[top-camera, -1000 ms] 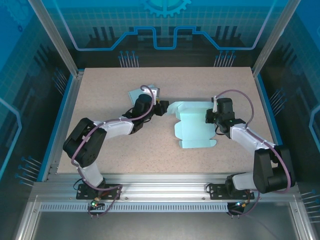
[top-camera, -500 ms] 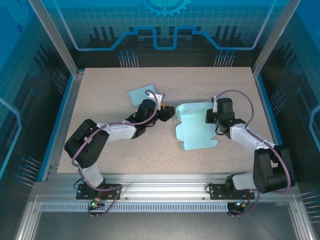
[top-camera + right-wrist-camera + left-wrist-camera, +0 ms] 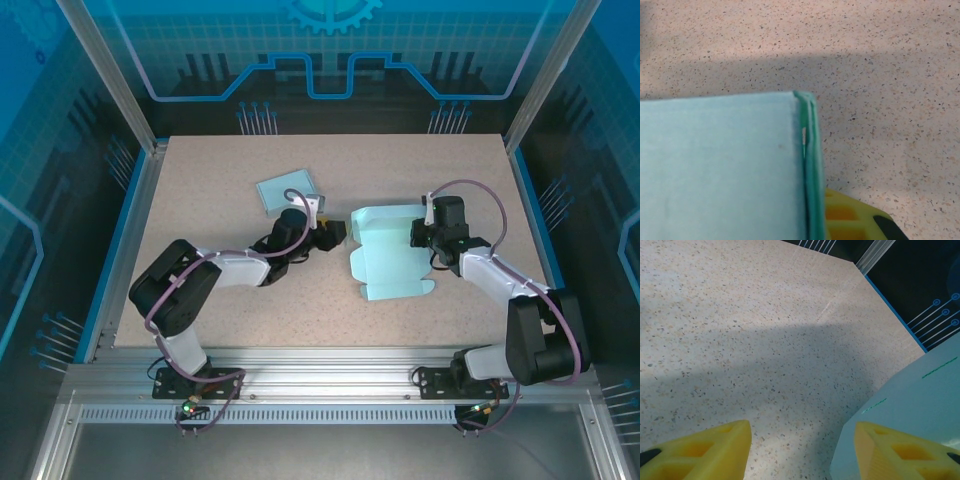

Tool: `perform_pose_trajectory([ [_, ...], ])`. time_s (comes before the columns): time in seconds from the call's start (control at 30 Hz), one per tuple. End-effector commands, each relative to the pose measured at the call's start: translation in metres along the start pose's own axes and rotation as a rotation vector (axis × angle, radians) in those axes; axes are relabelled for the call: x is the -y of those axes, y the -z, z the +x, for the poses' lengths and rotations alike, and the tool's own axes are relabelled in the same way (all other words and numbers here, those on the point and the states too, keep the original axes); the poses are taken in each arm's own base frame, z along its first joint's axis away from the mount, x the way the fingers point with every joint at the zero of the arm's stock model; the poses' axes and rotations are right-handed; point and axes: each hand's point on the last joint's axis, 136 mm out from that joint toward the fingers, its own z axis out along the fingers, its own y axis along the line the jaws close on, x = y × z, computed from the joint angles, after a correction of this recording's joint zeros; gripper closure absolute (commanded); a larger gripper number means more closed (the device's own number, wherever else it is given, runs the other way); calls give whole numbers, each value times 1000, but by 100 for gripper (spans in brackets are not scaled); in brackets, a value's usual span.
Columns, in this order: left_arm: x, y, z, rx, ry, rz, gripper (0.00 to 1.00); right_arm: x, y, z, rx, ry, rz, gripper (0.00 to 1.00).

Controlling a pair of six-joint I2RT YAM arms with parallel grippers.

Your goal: Fold the paper box

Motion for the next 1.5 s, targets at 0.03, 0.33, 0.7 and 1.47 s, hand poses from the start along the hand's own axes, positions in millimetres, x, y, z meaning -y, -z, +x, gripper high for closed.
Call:
perform_pose_trajectory([
  [0.03,18,-4,9,-1,50,87,42,-12,1,-13,31,2,-41,100],
  [0.33,42,-15,10,21,85,163,42,-12,1,-13,27,3,-39,100],
  [0.7,55,-1,19,20,-53,197,42,-12,0,-13,25,2,-37,100],
  [1.47,83,-11,-7,51,-385,226,41,-13,-1,-14,27,6,-44,100],
])
